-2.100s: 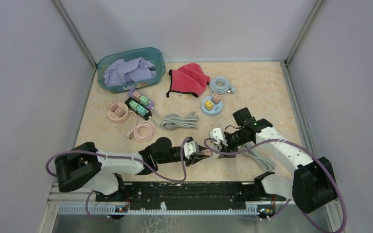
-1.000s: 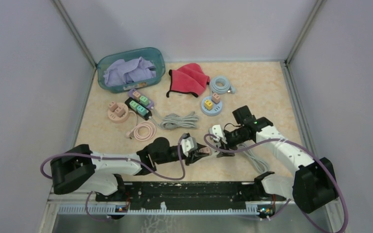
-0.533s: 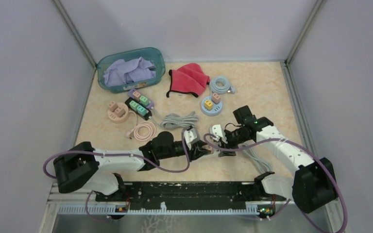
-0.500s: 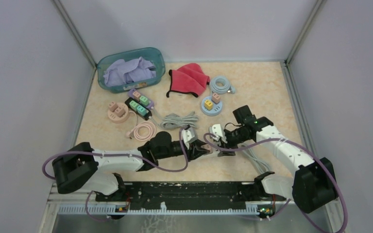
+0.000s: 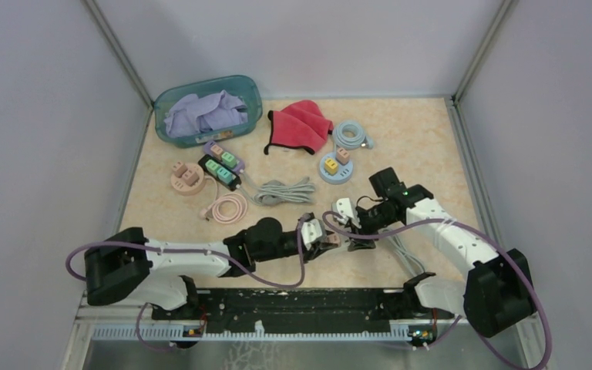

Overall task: Pull the plug off the socket
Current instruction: Remove the plug from the socket.

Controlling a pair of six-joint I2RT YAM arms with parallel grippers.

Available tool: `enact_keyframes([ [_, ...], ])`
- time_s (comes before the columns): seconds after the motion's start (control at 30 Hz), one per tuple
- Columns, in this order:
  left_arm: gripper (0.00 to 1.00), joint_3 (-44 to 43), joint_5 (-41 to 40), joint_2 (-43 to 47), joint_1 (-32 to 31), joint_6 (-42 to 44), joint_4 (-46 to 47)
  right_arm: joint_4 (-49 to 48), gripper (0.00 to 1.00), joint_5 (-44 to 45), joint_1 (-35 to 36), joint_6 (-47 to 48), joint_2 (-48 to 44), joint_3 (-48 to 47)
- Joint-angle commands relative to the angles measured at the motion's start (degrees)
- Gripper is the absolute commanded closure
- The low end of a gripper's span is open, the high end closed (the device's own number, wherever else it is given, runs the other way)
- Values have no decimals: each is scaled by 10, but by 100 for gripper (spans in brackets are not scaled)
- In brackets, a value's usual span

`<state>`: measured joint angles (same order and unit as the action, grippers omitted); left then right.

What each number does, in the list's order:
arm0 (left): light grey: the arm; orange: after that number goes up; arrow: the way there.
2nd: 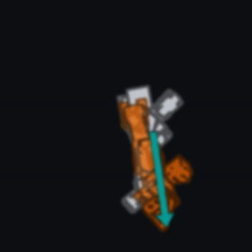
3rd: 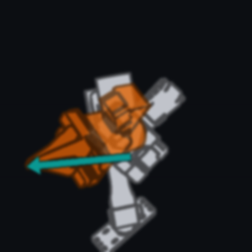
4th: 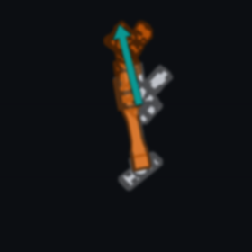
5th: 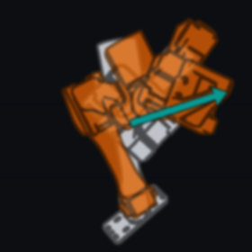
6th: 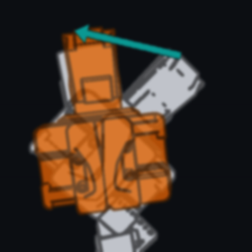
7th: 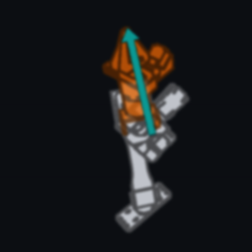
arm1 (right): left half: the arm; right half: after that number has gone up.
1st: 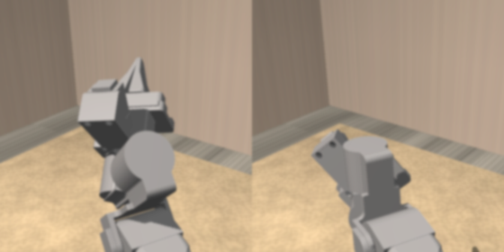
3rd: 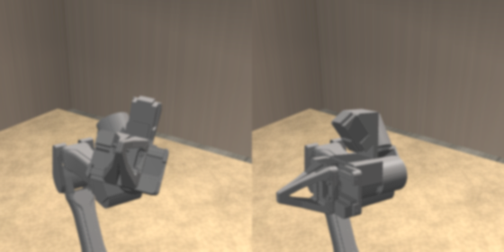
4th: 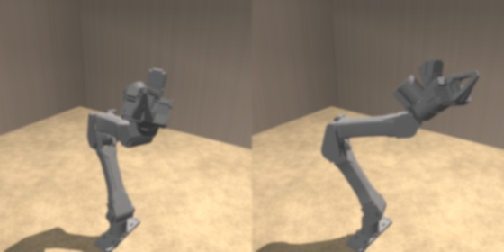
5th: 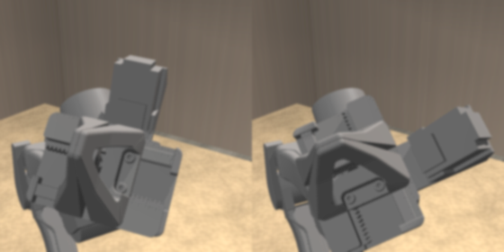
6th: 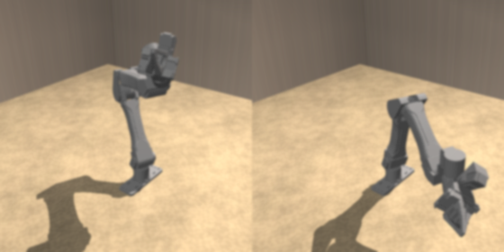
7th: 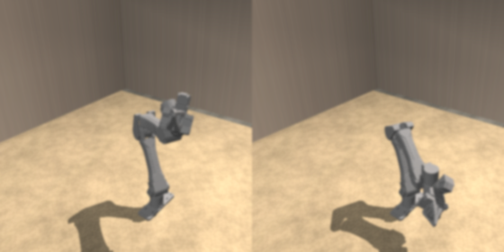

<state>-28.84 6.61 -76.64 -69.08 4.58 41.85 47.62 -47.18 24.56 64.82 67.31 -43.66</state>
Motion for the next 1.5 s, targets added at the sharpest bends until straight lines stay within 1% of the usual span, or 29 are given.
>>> enact_keyframes([
  [0.0,100,-84,-70,-40,-36,92,-72,-23,100,-19,0,-25,5,-27],
  [0.07,100,-97,-96,-38,-34,71,-89,-23,100,-19,0,-26,5,-27],
  [0.13,100,-99,-97,-26,-23,34,-91,-23,100,-18,-1,-26,5,-27],
  [0.2,100,-98,-71,-11,4,-22,-92,-24,100,-16,-1,-26,4,-27],
  [0.3,100,-84,-5,10,62,-130,-86,-23,100,-16,-3,-28,3,-28],
  [0.37,100,-58,45,24,101,-194,-55,-24,100,-17,-5,-28,1,-28],
  [0.43,100,-23,73,40,114,-221,-2,-24,100,-18,-6,-30,1,-27],
  [0.5,100,5,89,55,113,-217,45,-24,100,-18,-7,-30,0,-27],
  [0.57,100,9,83,64,93,-172,40,-24,100,-20,-7,-31,1,-28],
  [0.63,100,-4,23,66,40,-81,0,-23,100,-21,-7,-30,3,-29],
  [0.67,100,-46,-43,39,-22,22,-55,-22,100,-22,-7,-31,6,-30],
  [0.73,100,-83,-79,7,-49,78,-104,-21,100,-22,-8,-31,7,-31],
  [0.8,100,-119,-111,-23,-60,102,-151,-20,100,-22,-10,-31,9,-31],
  [0.87,100,-145,-146,-38,-59,74,-182,-20,100,-23,-12,-30,8,-31],
  [0.93,100,-151,-155,-32,-50,34,-185,-19,100,-23,-15,-31,7,-31],
  [1.0,100,-144,-130,-16,-28,-26,-175,-21,100,-23,-17,-31,8,-32],
  [1.07,100,-126,-93,6,4,-104,-151,-20,100,-24,-19,-31,7,-32],
  [1.13,100,-84,-40,28,43,-180,-99,-19,100,-25,-20,-30,7,-32],
  [1.17,100,-65,-24,43,61,-210,-73,-19,100,-25,-21,-31,6,-32],
  [1.2,100,-46,-22,53,67,-226,-45,-19,100,-26,-22,-30,6,-32],
  [1.27,100,-19,-30,70,68,-226,-8,-18,100,-27,-23,-31,6,-33],
  [1.37,100,-6,-3,85,63,-168,5,-18,100,-30,-24,-31,6,-34],
  [1.4,100,-5,-2,87,53,-132,8,-17,100,-31,-25,-31,6,-33],
  [1.47,100,-3,-20,88,15,-40,10,-17,100,-31,-26,-31,7,-34],
])
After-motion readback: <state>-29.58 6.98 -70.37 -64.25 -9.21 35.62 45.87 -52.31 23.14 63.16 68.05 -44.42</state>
